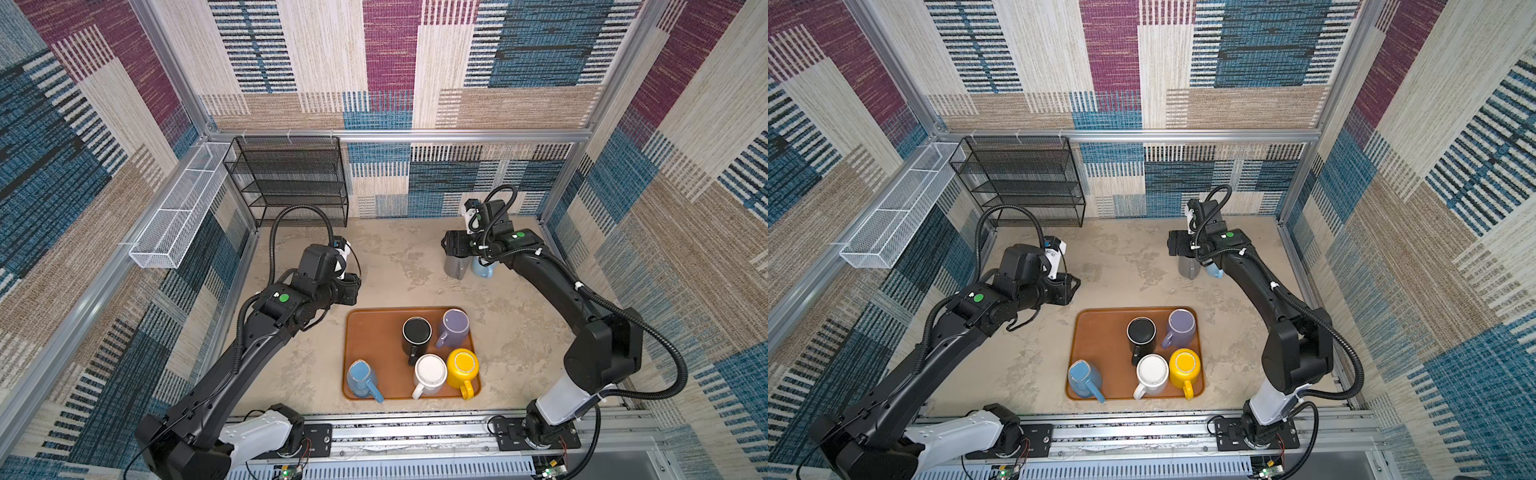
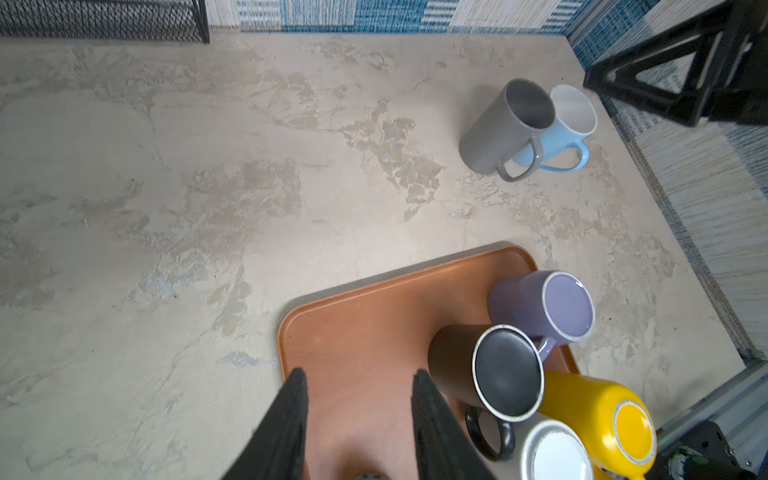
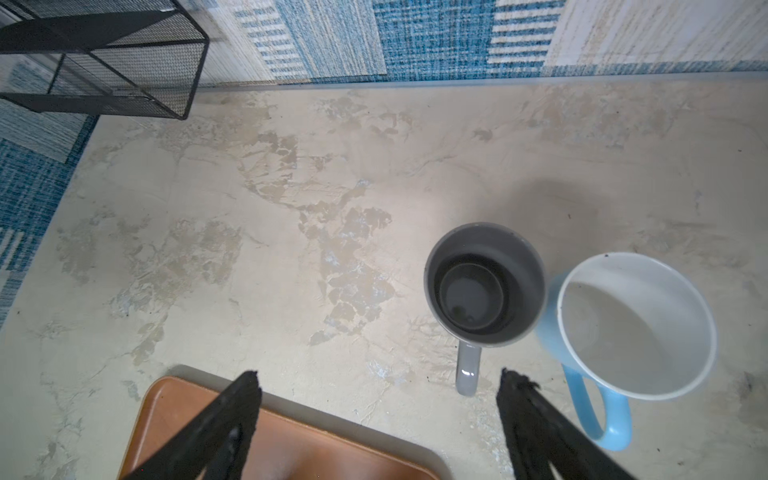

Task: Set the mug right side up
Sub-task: 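Open the right gripper off the grey mug while the left gripper moves toward the tray, then lower the left gripper over the upside-down black mug on the tray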

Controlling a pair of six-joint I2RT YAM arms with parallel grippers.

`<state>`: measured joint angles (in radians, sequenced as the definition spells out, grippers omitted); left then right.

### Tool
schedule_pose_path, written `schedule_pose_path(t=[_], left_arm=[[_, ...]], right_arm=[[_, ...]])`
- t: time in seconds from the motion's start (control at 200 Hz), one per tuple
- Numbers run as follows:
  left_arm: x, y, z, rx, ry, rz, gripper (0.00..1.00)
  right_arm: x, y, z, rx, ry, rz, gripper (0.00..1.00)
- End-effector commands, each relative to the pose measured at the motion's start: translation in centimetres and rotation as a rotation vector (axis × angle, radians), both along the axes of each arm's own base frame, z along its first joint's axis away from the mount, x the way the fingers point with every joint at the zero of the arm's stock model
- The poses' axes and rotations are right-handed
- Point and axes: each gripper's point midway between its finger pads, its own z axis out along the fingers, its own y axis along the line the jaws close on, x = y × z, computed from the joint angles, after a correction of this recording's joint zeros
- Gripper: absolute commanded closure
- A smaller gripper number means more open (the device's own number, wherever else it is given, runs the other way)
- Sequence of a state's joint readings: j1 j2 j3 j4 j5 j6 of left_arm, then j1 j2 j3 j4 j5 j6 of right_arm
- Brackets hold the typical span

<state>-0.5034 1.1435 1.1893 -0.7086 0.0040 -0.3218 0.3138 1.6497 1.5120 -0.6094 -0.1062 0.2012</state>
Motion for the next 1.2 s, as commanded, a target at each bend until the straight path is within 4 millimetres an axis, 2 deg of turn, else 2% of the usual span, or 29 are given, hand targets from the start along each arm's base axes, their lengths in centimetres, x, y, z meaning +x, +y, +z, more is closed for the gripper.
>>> schedule_pose_path(t=[0.0,0.2,0.516,0.676,0.907,1.197], left_arm=[[-1.4,0.2,-1.4,-0.03,0.075,0.021,0.61],[-3.1,-1.4,-4.0,-0.071,0.183,-0.017,0.61],[-5.4,-8.0,-6.7,-0.023,0.276,-0.105,0.62],[-6.9,-10.5,-8.6,-0.018,0.366,-0.148,0.63],[-8.9,-12.3,-9.7,-0.025,0.442,-0.195,0.65],[-9.8,-14.2,-11.1,0.0,0.495,-0.22,0.66]], right_arm=[[0.7,1.0,1.7,0.049,-0.073,0.041,0.08],[0.4,1.5,1.7,0.079,-0.08,0.058,0.08],[-0.4,1.7,2.2,0.125,-0.122,0.068,0.08],[-0.4,1.4,1.9,0.126,-0.117,0.046,0.06],[-0.7,1.4,1.3,0.126,-0.109,0.05,0.06],[-1.0,1.4,1.0,0.123,-0.117,0.056,0.06]])
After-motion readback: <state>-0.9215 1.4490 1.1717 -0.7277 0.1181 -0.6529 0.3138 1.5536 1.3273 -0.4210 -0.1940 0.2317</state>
